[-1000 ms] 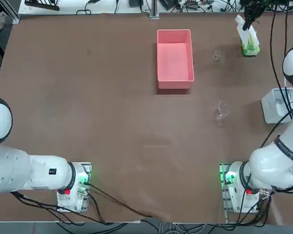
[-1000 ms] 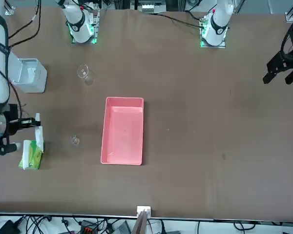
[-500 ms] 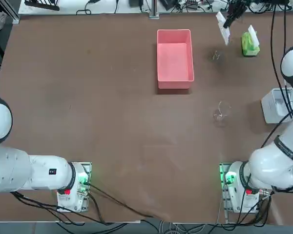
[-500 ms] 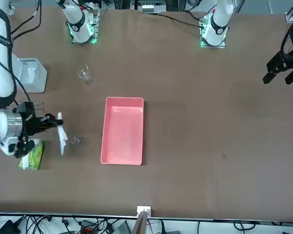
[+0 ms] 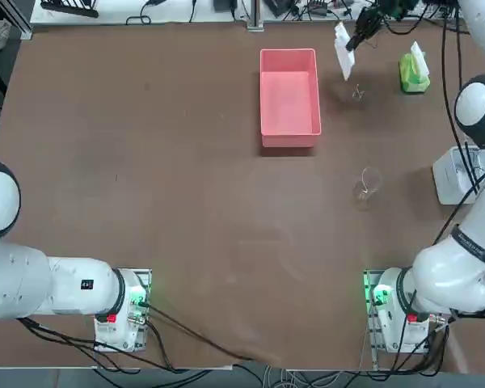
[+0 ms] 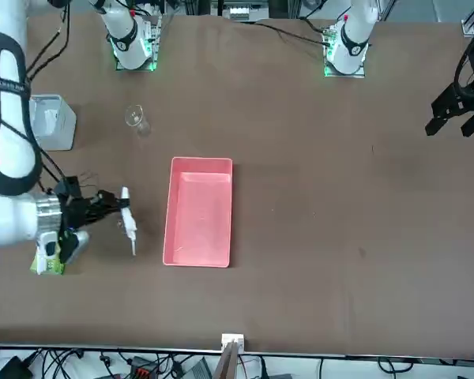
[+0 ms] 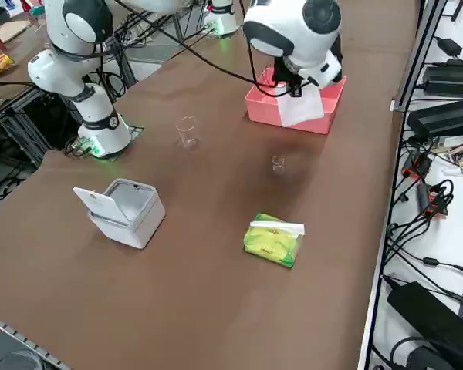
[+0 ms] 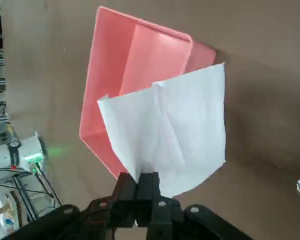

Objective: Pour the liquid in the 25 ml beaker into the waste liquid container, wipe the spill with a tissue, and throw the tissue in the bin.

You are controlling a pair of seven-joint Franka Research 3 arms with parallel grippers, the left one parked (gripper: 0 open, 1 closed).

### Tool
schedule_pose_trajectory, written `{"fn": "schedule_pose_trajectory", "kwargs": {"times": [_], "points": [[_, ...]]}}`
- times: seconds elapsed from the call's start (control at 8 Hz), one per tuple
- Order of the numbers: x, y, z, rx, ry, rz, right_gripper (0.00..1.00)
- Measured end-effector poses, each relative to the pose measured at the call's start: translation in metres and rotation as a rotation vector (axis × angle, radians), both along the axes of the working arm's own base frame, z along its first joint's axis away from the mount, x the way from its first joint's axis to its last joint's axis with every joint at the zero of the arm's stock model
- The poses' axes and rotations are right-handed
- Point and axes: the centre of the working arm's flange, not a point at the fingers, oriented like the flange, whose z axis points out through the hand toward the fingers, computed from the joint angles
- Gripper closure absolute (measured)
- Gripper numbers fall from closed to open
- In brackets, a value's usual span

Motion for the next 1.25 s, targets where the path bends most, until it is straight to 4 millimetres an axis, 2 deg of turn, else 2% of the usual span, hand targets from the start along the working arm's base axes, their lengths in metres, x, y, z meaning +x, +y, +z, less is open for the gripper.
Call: {"fn": "schedule_pose_trajectory", "kwargs": {"times": [0.25,0.62,1.25], "points": [[0.000,0.007,-0.032,0.093,-0.025,0.026,0.97],[0.001,0.007,-0.074,0.186,-0.027,0.044,0.96],[0.000,0.005,-0.106,0.236,-0.018,0.054,0.96]]}}
